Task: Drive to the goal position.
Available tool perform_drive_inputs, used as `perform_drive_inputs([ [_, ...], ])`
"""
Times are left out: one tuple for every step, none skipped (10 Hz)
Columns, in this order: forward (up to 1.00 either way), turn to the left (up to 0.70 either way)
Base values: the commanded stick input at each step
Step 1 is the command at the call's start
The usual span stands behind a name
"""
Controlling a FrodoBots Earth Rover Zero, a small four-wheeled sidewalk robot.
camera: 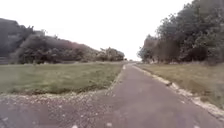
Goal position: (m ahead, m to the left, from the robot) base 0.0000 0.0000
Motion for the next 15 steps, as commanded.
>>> perform_drive_inputs([
  [0.06,0.12],
  [0.06,0.12],
  [0.06,0.12],
  [0.06,0.12],
  [0.06,0.12],
  [0.06,0.12],
  [0.06,0.12],
  [0.06,0.12],
  [0.06,0.12],
  [0.06,0.12],
  [0.06,0.12],
  [0.06,0.12],
  [0.06,0.08],
  [0.06,0.05],
  [0.06,0.01],
])
